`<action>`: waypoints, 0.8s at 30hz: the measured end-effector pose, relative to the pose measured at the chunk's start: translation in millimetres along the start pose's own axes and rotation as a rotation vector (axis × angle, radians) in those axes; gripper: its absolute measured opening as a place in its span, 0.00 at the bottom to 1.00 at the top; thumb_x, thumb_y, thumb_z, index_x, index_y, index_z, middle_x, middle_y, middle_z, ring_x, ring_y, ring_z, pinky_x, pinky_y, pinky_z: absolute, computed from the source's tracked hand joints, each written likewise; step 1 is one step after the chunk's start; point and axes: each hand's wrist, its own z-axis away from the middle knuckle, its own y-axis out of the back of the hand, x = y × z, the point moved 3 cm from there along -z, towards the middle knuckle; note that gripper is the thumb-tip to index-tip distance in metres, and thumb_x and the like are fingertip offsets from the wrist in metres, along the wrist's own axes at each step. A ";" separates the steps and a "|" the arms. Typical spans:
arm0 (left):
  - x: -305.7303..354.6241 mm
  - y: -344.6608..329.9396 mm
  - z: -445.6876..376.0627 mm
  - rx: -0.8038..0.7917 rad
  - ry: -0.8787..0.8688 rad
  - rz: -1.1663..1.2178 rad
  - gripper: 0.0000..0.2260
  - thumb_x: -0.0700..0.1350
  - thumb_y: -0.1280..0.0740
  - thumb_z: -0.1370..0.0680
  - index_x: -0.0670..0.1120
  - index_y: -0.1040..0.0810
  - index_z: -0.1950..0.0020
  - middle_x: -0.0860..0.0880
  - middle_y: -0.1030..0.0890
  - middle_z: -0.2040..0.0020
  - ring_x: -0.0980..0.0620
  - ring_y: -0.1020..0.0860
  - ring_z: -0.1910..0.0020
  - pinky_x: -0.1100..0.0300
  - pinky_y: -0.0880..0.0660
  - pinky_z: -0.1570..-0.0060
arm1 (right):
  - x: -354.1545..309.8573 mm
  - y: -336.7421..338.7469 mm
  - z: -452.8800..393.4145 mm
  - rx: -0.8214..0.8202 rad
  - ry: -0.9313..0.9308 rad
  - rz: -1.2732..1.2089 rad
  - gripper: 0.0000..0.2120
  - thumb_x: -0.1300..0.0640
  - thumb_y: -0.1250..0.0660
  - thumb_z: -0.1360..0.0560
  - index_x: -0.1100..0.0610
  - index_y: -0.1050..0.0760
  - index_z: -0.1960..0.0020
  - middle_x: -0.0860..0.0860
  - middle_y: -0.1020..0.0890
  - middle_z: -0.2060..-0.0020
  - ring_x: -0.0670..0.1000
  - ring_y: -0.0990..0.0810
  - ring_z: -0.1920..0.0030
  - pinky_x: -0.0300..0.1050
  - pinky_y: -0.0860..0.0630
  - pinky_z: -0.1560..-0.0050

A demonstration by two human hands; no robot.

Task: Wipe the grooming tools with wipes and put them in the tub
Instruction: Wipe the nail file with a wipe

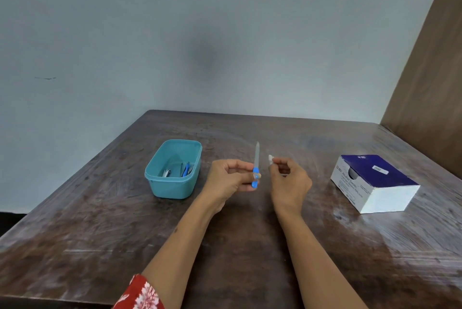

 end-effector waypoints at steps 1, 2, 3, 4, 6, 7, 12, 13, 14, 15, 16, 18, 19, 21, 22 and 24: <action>5.4 2.5 2.5 0.034 -0.043 0.009 0.07 0.32 0.27 0.32 0.43 0.18 0.59 0.47 0.16 0.65 0.51 0.16 0.64 0.61 0.20 0.66 | 0.4 -0.2 0.1 0.000 -0.007 -0.012 0.05 0.63 0.31 0.29 0.59 0.18 0.54 0.52 0.16 0.62 0.47 0.21 0.62 0.20 0.34 0.61; 12.2 6.0 4.8 0.073 -0.098 -0.021 0.07 0.32 0.27 0.32 0.43 0.17 0.58 0.49 0.16 0.67 0.52 0.17 0.65 0.62 0.20 0.66 | -0.1 0.5 0.1 -0.004 -0.006 -0.019 0.04 0.63 0.30 0.29 0.58 0.18 0.55 0.51 0.17 0.63 0.46 0.21 0.63 0.20 0.34 0.61; 21.3 11.2 7.6 0.118 -0.162 -0.073 0.07 0.33 0.26 0.32 0.44 0.17 0.58 0.50 0.16 0.68 0.54 0.17 0.66 0.63 0.20 0.66 | -0.7 1.1 -0.3 -0.004 0.000 -0.026 0.03 0.62 0.30 0.29 0.58 0.18 0.56 0.51 0.17 0.63 0.46 0.21 0.63 0.19 0.35 0.61; 32.1 19.0 9.6 0.176 -0.230 -0.133 0.08 0.34 0.26 0.32 0.46 0.17 0.59 0.52 0.16 0.69 0.55 0.18 0.67 0.63 0.20 0.65 | -0.5 1.7 -1.0 0.002 0.009 -0.025 0.03 0.62 0.30 0.29 0.57 0.18 0.56 0.51 0.17 0.64 0.45 0.21 0.64 0.19 0.35 0.62; 55.1 41.2 13.7 0.320 -0.331 -0.261 0.10 0.36 0.25 0.33 0.51 0.18 0.61 0.53 0.17 0.69 0.55 0.18 0.66 0.61 0.20 0.62 | 0.1 1.7 -2.1 0.020 0.002 -0.041 0.02 0.58 0.29 0.28 0.56 0.18 0.57 0.50 0.17 0.65 0.44 0.21 0.64 0.19 0.35 0.62; 64.8 50.4 14.0 0.398 -0.358 -0.349 0.09 0.37 0.25 0.33 0.51 0.19 0.61 0.53 0.17 0.68 0.55 0.18 0.66 0.60 0.21 0.60 | 1.3 4.5 -4.2 0.028 0.004 -0.037 0.03 0.57 0.29 0.28 0.56 0.18 0.58 0.49 0.18 0.65 0.45 0.21 0.64 0.19 0.35 0.62; 81.7 93.3 20.1 0.586 -0.187 -0.958 0.09 0.35 0.27 0.34 0.42 0.18 0.56 0.46 0.19 0.64 0.52 0.23 0.68 0.64 0.31 0.70 | -4.8 -5.2 4.4 -0.032 0.017 -0.058 0.06 0.53 0.29 0.27 0.55 0.19 0.59 0.48 0.18 0.67 0.46 0.21 0.64 0.19 0.35 0.61; 77.9 92.3 16.9 0.566 -0.119 -1.021 0.07 0.34 0.28 0.34 0.41 0.18 0.57 0.44 0.19 0.64 0.50 0.23 0.69 0.63 0.32 0.73 | -4.7 -4.0 3.8 -0.027 0.020 -0.055 0.06 0.53 0.29 0.27 0.55 0.19 0.59 0.49 0.18 0.67 0.46 0.21 0.64 0.20 0.35 0.61; 74.4 90.5 13.9 0.552 -0.059 -1.066 0.06 0.34 0.29 0.34 0.40 0.19 0.59 0.44 0.19 0.65 0.49 0.22 0.68 0.61 0.30 0.73 | -3.4 -3.1 2.6 -0.024 0.022 -0.051 0.05 0.53 0.29 0.28 0.55 0.19 0.59 0.49 0.18 0.67 0.46 0.20 0.64 0.21 0.34 0.62; 71.6 89.5 12.0 0.541 -0.002 -1.105 0.04 0.35 0.29 0.34 0.39 0.19 0.60 0.44 0.19 0.64 0.47 0.20 0.66 0.59 0.27 0.72 | -2.6 -3.0 2.4 -0.026 0.021 -0.049 0.05 0.54 0.29 0.28 0.55 0.19 0.59 0.48 0.18 0.67 0.46 0.20 0.64 0.22 0.34 0.62; 69.1 89.8 10.2 0.532 0.047 -1.138 0.05 0.36 0.29 0.35 0.39 0.19 0.60 0.43 0.19 0.62 0.46 0.20 0.63 0.58 0.25 0.70 | -2.5 -3.4 2.5 -0.030 0.021 -0.045 0.05 0.53 0.29 0.28 0.55 0.19 0.59 0.48 0.18 0.67 0.46 0.20 0.64 0.23 0.33 0.63; 64.5 91.6 6.6 0.524 0.108 -1.185 0.07 0.38 0.28 0.35 0.38 0.20 0.58 0.40 0.19 0.58 0.43 0.19 0.59 0.56 0.26 0.68 | -2.6 -4.5 3.2 -0.031 0.026 -0.038 0.05 0.53 0.29 0.28 0.55 0.19 0.59 0.48 0.18 0.67 0.46 0.20 0.64 0.25 0.33 0.62; 62.6 90.7 5.4 0.521 0.117 -1.204 0.09 0.38 0.28 0.35 0.37 0.21 0.57 0.39 0.19 0.56 0.43 0.19 0.57 0.56 0.27 0.68 | -2.5 -4.9 3.2 -0.029 0.029 -0.027 0.05 0.53 0.29 0.28 0.55 0.19 0.58 0.49 0.18 0.66 0.46 0.20 0.64 0.29 0.32 0.61; 60.4 87.3 4.6 0.508 0.120 -1.234 0.12 0.40 0.28 0.33 0.35 0.22 0.54 0.39 0.19 0.55 0.43 0.20 0.56 0.58 0.30 0.70 | -2.3 -5.1 3.2 -0.031 0.032 -0.018 0.05 0.53 0.29 0.28 0.55 0.19 0.58 0.49 0.18 0.66 0.46 0.20 0.63 0.34 0.30 0.60; 60.8 85.9 6.0 0.507 0.116 -1.254 0.12 0.40 0.28 0.33 0.35 0.22 0.53 0.39 0.19 0.55 0.43 0.20 0.56 0.58 0.31 0.72 | -2.8 -5.0 3.4 -0.035 0.032 -0.021 0.05 0.53 0.29 0.28 0.54 0.19 0.58 0.48 0.18 0.66 0.46 0.20 0.63 0.35 0.29 0.59; 64.7 83.6 11.4 0.533 0.068 -1.285 0.09 0.39 0.29 0.32 0.36 0.23 0.55 0.38 0.20 0.56 0.41 0.21 0.56 0.56 0.32 0.71 | -4.0 -4.5 4.5 -0.046 0.023 -0.024 0.04 0.53 0.29 0.28 0.53 0.19 0.59 0.47 0.18 0.66 0.45 0.20 0.62 0.36 0.28 0.59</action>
